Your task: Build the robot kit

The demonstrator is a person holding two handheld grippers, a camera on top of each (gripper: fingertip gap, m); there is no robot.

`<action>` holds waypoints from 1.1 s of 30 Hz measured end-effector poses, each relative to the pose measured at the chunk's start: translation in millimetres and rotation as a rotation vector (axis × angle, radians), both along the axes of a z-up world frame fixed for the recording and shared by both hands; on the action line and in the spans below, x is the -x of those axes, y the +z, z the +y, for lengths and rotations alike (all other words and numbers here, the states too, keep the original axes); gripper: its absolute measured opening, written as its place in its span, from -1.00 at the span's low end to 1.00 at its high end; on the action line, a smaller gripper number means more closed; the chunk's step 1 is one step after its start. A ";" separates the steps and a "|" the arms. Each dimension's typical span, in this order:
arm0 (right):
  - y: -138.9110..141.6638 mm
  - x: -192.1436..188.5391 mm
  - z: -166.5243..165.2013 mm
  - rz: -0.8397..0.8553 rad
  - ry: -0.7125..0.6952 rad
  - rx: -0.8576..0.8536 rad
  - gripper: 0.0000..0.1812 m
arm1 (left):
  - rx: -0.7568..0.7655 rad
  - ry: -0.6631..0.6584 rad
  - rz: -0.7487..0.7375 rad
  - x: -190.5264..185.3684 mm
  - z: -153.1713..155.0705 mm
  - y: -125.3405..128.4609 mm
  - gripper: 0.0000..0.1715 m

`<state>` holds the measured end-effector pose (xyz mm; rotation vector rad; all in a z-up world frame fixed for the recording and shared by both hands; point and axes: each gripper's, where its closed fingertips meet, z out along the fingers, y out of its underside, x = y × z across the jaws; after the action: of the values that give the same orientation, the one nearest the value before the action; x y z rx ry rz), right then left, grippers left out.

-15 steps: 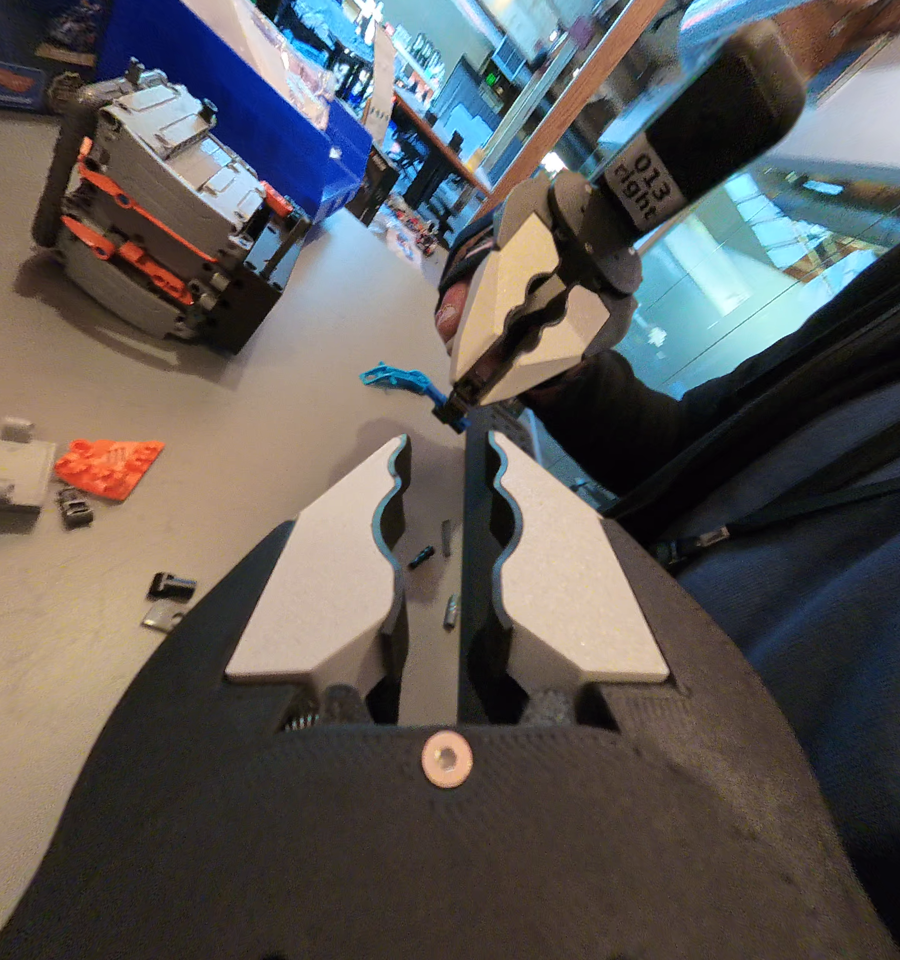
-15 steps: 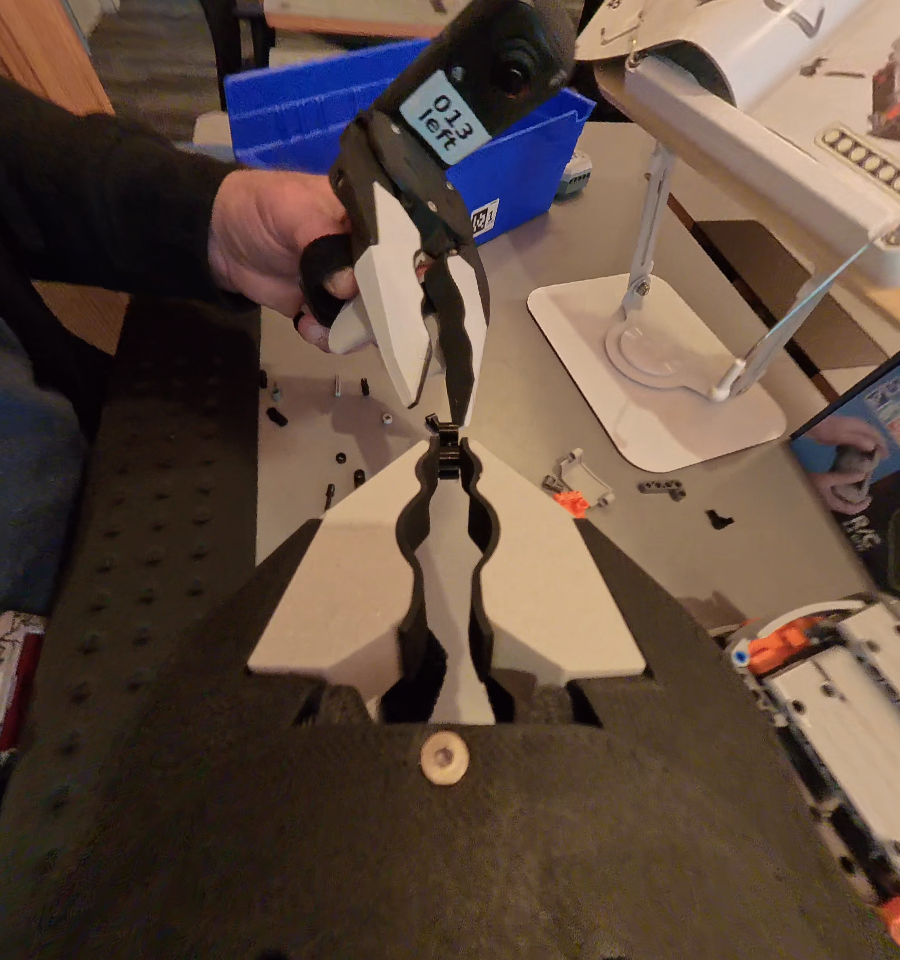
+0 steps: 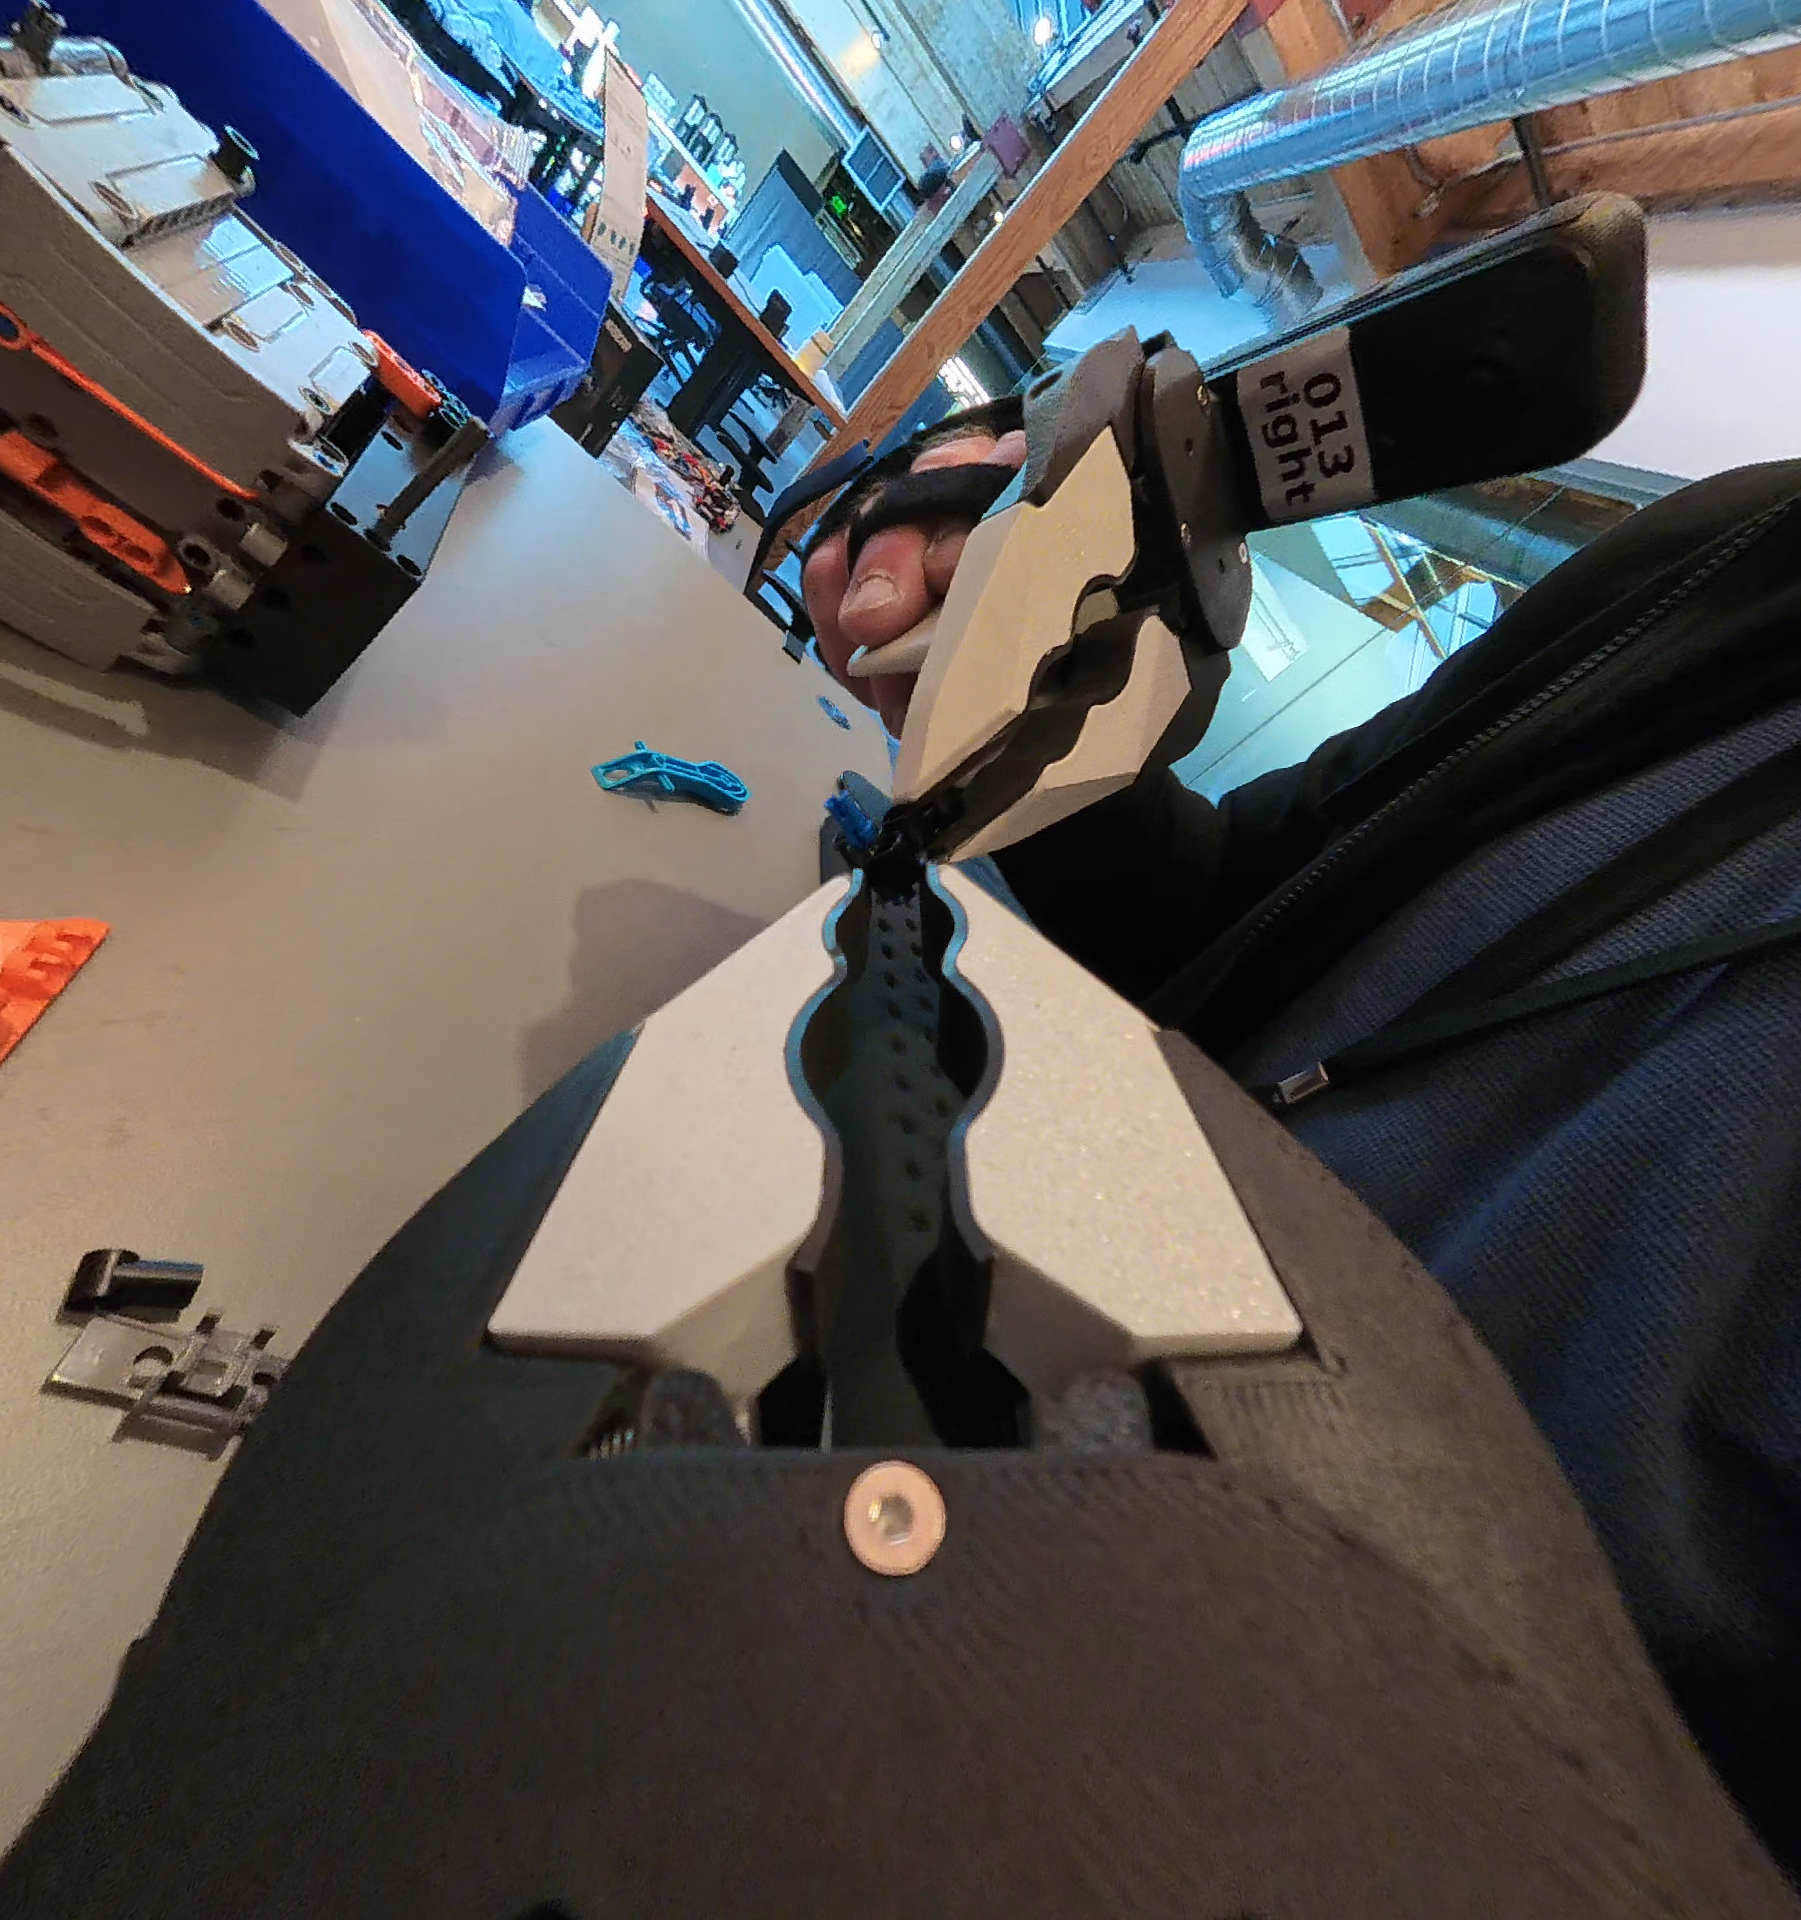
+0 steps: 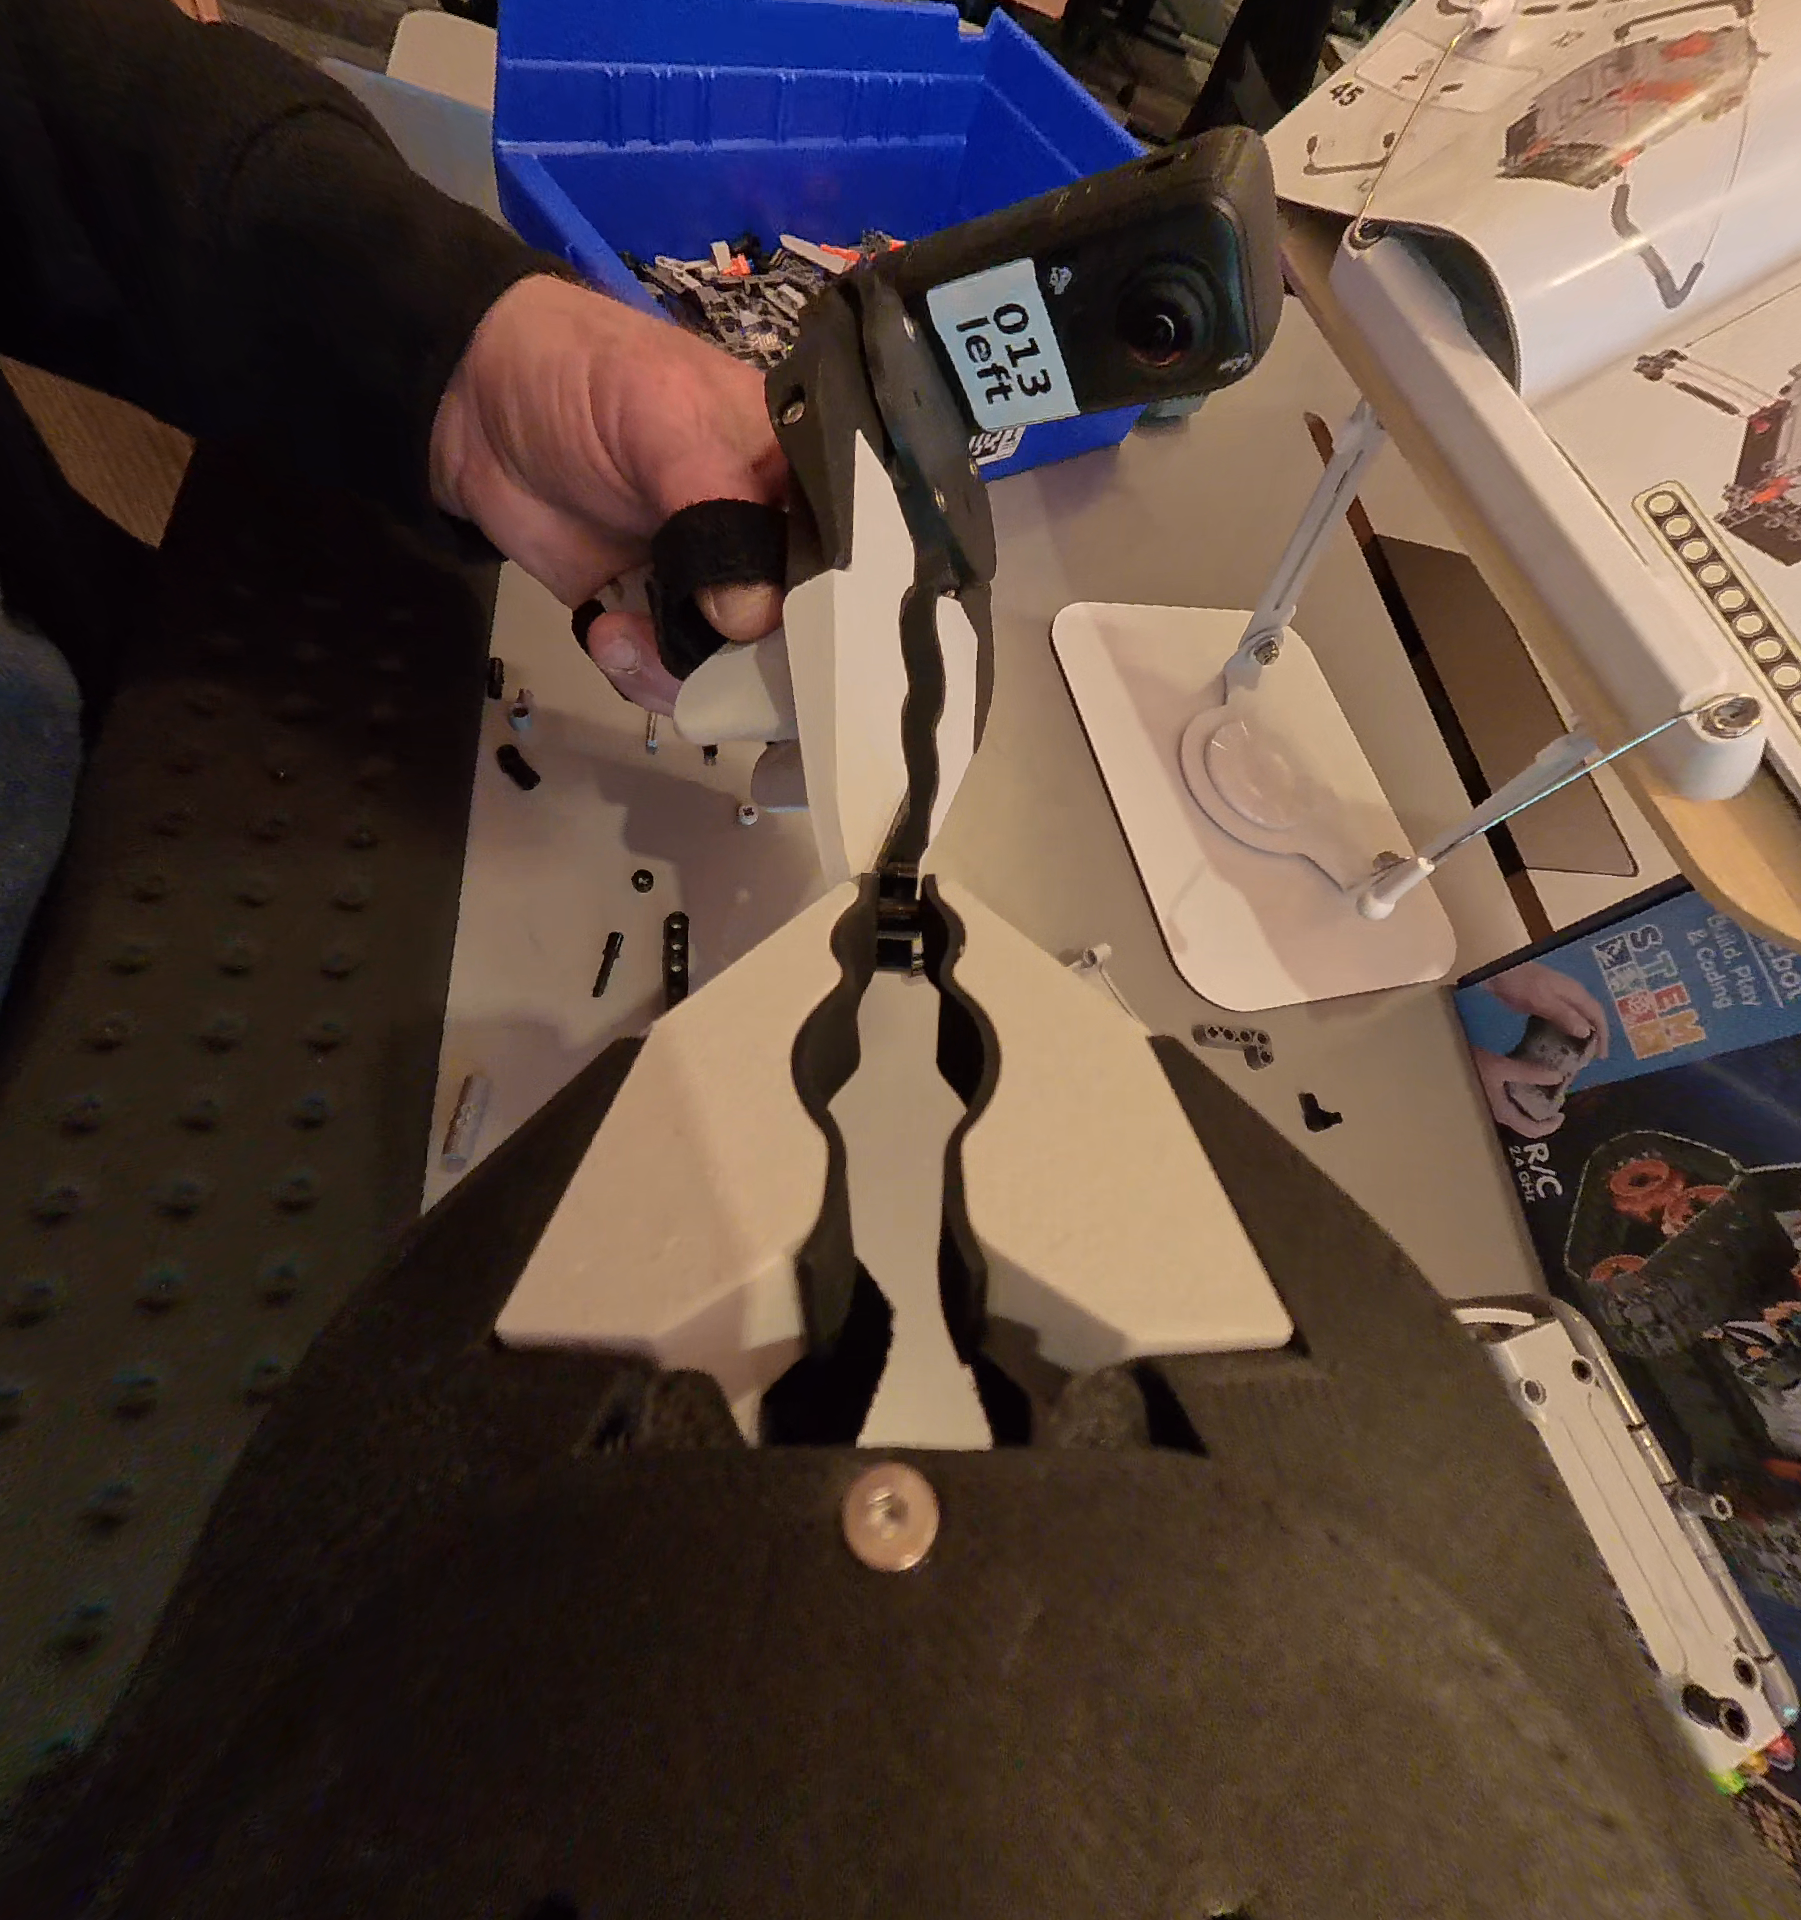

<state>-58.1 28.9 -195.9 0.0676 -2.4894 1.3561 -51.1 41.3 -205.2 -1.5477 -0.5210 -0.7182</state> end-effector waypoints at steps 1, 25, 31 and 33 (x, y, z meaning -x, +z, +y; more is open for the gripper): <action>0.4 1.4 -0.2 0.000 -0.006 0.007 -0.94 | 0.000 0.005 -0.005 1.3 0.1 -0.1 -0.92; -2.5 28.9 13.3 -0.367 -0.278 0.222 -0.85 | 0.169 0.328 0.301 40.9 -8.7 2.1 -0.96; -0.1 31.0 9.6 -0.467 -0.319 0.293 -0.80 | 0.266 0.364 0.447 41.6 -5.2 -0.7 -0.97; -2.9 32.1 8.4 -0.488 -0.333 0.286 -0.86 | 0.293 0.370 0.485 41.5 -4.1 -1.7 -0.96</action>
<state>-90.2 37.3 -198.8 -0.7898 -2.4716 1.7102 -92.5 37.2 -207.0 -1.7581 -0.5380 0.0273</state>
